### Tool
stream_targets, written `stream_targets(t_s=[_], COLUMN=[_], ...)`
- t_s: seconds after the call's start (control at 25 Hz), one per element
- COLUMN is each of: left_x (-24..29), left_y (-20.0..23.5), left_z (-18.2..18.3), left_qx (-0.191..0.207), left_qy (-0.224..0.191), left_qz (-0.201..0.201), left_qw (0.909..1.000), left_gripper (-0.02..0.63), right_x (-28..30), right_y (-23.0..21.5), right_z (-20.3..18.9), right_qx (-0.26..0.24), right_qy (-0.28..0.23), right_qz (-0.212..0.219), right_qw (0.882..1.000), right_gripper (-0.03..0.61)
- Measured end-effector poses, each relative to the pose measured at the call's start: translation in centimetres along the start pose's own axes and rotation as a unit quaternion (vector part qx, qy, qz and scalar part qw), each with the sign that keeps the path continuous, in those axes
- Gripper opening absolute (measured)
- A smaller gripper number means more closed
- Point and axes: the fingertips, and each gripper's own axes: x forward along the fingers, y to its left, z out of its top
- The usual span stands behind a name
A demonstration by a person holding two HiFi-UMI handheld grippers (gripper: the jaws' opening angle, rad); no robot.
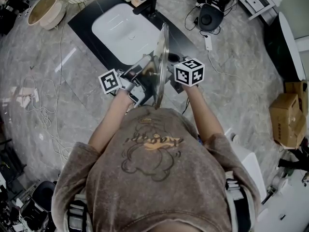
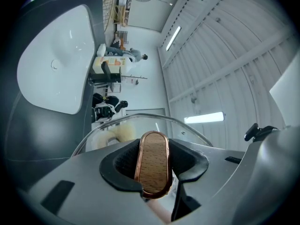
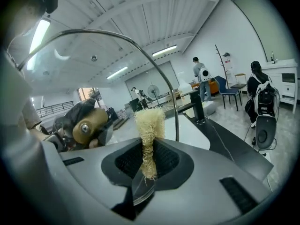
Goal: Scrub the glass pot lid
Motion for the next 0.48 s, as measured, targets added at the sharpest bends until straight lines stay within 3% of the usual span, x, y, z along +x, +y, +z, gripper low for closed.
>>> stream_targets(t_s=[0.48], left_x=[0.1], left_y=[0.6], left_z=[0.0], left_qx=[0.001], left_qy=[0.004], left_qz=[0.008], left_qw=[1.0], left_gripper=[0.179], right_x=[-1.0], right_y=[2.2], right_z=[-6.2], right_qx=[0.053], right_qy=[0.054], right_qz=[0.024], right_qw=[0.997], right_gripper=[0.049])
